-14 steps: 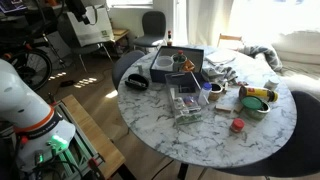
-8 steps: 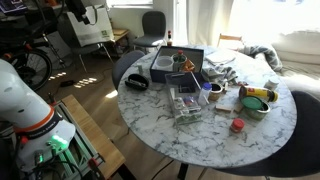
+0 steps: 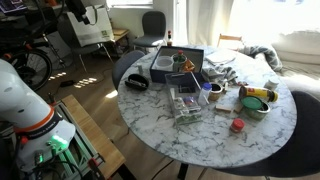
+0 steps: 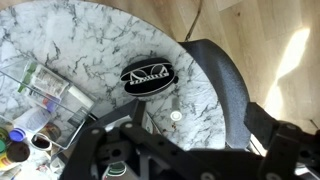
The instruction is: Pick up the white medicine bottle from the table and put it in the black glasses case
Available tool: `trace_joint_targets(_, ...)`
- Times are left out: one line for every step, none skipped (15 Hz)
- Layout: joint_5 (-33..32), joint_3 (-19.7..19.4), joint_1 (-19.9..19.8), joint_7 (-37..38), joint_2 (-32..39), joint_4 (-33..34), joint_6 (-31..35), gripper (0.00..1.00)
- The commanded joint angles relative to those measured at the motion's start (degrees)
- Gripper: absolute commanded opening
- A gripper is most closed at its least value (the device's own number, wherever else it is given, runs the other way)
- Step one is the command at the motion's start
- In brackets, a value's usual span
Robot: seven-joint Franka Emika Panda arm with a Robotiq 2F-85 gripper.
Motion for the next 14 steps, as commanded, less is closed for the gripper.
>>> trace_joint_targets(-0.2, -0.3, 0.4, 0.2, 0.1, 0.1, -0.1, 1.0)
trace_joint_targets(-1.2, -0.1, -0.8, 1.2, 1.5, 0.1, 1.5, 1.0)
trace_joint_targets(-0.6, -0.9, -0.5, -0.3, 3.6, 0.2, 2.5, 1.0)
trace_joint_targets(-0.4, -1.2, -0.6, -0.8, 5.9, 0.0, 4.4, 1.0)
trace_joint_targets(-0.3, -1.3, -0.7, -1.0, 7.7, -0.1, 6.1, 1.0)
trace_joint_targets(-0.4, -1.6, -0.8, -1.3, 10.1, -0.4, 8.9, 1.0)
trace_joint_targets(-0.1, -2.0, -0.6, -1.9, 12.4, -0.5, 11.3, 1.0)
trace_joint_targets(0.3, -2.4, -0.3, -2.5, 15.3, -0.6, 14.3, 1.0)
trace_joint_targets(-0.1, -2.4, -0.5, -2.4, 17.9, -0.7, 17.2, 1.0)
trace_joint_targets(-0.6, -2.4, -0.7, -2.0, 20.9, -0.7, 20.1, 1.0)
trace_joint_targets(-0.6, -2.7, -0.8, -1.8, 23.7, -0.6, 22.9, 1.0)
trace_joint_targets(-0.5, -3.0, -0.8, -1.6, 26.1, -0.6, 25.8, 1.0)
trace_joint_targets(0.2, -3.5, -0.4, -2.4, 28.8, -0.7, 29.5, 1.0)
trace_joint_targets(0.2, -3.8, -0.5, -2.3, 31.3, -0.5, 32.3, 1.0)
